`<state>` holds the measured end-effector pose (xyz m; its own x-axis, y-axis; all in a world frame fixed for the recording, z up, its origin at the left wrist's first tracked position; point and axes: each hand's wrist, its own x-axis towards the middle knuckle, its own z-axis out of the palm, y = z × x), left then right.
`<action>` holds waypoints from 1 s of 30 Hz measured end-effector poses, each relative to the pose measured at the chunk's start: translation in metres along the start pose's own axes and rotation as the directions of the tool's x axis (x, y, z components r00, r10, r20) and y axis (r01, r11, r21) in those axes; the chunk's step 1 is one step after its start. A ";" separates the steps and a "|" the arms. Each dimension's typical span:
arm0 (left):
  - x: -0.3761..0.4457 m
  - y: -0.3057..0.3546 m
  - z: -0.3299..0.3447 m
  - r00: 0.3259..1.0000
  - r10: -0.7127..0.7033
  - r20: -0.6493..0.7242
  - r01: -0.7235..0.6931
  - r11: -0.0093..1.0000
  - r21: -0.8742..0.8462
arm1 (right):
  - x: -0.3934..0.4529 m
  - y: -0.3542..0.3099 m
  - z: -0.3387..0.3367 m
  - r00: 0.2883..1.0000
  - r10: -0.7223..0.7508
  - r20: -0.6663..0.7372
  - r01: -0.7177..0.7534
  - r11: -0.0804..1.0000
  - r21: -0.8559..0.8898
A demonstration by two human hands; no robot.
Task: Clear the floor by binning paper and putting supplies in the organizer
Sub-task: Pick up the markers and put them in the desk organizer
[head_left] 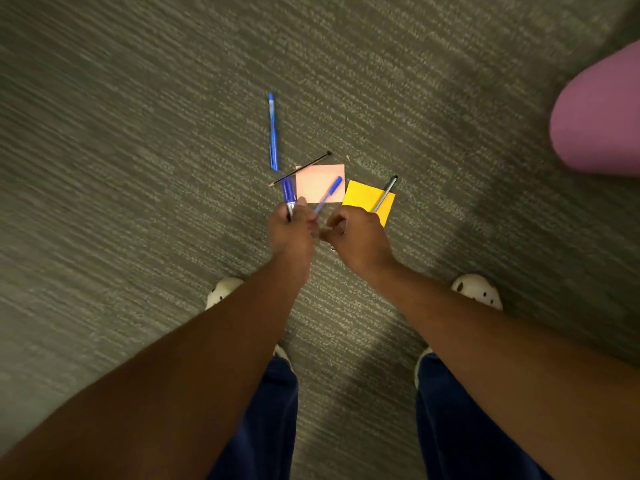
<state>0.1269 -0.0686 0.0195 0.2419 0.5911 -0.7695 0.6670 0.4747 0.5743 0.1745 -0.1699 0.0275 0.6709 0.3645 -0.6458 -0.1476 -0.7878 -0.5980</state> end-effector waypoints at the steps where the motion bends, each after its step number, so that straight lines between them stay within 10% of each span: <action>1: 0.006 0.001 -0.008 0.998 0.025 -0.051 -0.024 1.000 0.018 | 0.006 0.000 0.009 1.000 0.027 -0.014 -0.027 0.999 -0.022; 12: 0.024 0.007 -0.073 0.999 0.014 -0.036 -0.012 0.997 0.075 | 0.039 -0.028 0.083 0.998 0.063 0.017 -0.053 0.942 -0.331; 19: -0.025 0.035 -0.071 0.994 -0.033 0.103 0.027 0.998 0.051 | 0.000 -0.046 0.019 0.964 0.241 0.115 -0.263 0.927 0.268; 30: -0.203 0.240 -0.042 0.776 0.065 0.627 -0.223 0.959 0.177 | -0.132 -0.136 -0.210 0.992 -0.118 0.037 0.071 0.786 0.614</action>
<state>0.2081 -0.0470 0.3254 0.6728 0.0807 -0.7354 0.7102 0.2080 0.6725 0.2583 -0.2151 0.2934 0.6565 0.4732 -0.5874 -0.5144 -0.2888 -0.8075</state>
